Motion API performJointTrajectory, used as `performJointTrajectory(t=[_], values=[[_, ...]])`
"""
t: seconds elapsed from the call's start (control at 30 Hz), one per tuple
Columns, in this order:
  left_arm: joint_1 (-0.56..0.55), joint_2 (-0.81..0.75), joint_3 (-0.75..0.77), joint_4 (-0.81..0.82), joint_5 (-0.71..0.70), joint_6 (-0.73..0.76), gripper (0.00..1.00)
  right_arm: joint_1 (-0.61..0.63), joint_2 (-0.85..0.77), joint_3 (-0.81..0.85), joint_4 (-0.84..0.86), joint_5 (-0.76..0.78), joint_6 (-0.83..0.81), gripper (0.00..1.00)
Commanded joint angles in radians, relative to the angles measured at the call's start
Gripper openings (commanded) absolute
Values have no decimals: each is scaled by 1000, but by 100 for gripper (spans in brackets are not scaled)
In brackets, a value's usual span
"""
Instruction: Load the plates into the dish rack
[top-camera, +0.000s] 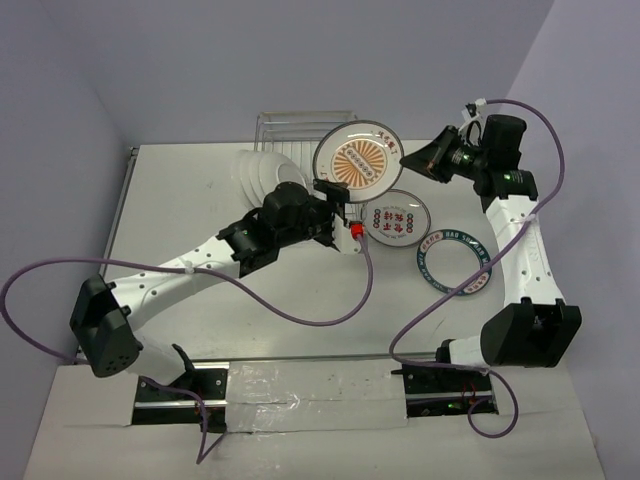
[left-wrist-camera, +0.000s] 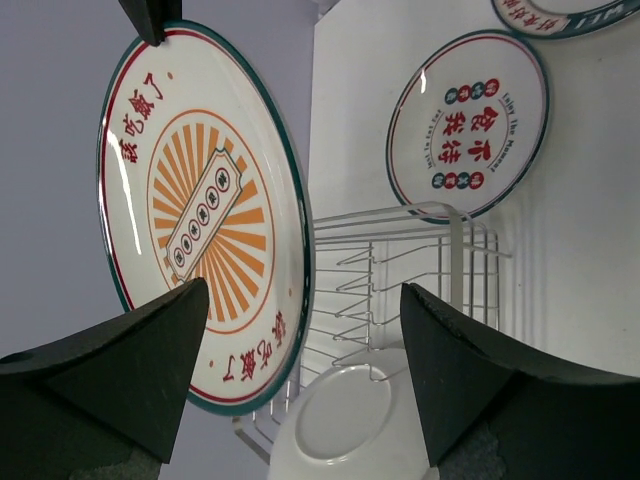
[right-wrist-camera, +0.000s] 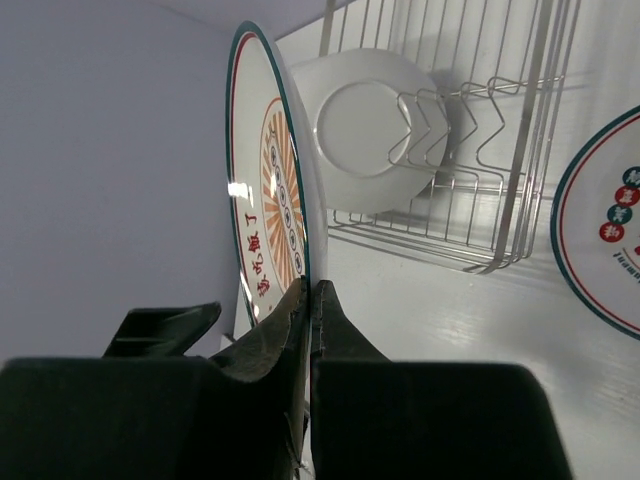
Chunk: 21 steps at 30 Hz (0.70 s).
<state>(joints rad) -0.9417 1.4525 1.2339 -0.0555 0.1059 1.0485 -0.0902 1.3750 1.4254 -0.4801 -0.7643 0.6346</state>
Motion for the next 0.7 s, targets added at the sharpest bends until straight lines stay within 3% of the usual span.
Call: performJointTrajectory(t=[0.0, 0.13, 0.23, 0.27, 0.33, 0.37, 0.43, 0.47, 0.53, 0.57, 0.63, 0.67], values=[[-3, 26, -4, 137, -55, 50, 85, 24, -56, -11, 35, -39, 25, 0], [-2, 61, 1, 157, -90, 56, 76, 40, -70, -23, 38, -56, 43, 0], [-2, 71, 9, 183, -100, 48, 59, 50, -73, -28, 32, -59, 40, 0], [-2, 72, 12, 186, -100, 44, 44, 53, -73, -28, 29, -62, 37, 0], [-2, 66, 19, 178, -132, 30, 29, 55, -71, -26, 23, -69, 31, 0], [-3, 63, 18, 174, -136, 27, 11, 56, -70, -26, 24, -75, 30, 0], [-5, 42, 10, 160, -152, 12, 0, 55, -67, -23, 20, -86, 25, 3], [-5, 31, 7, 152, -149, 5, 0, 55, -67, -20, 18, -87, 22, 28], [-6, -12, -11, 126, -141, -18, 0, 52, -63, -3, 0, -78, -4, 63], [-9, -32, -14, 112, -137, -30, 0, 47, -60, 6, -8, -73, -13, 86], [-12, -76, -7, 70, -135, -99, 0, 24, -54, 38, -29, -70, -44, 100], [-12, -87, 4, 48, -133, -134, 0, 12, -53, 50, -34, -78, -55, 100]])
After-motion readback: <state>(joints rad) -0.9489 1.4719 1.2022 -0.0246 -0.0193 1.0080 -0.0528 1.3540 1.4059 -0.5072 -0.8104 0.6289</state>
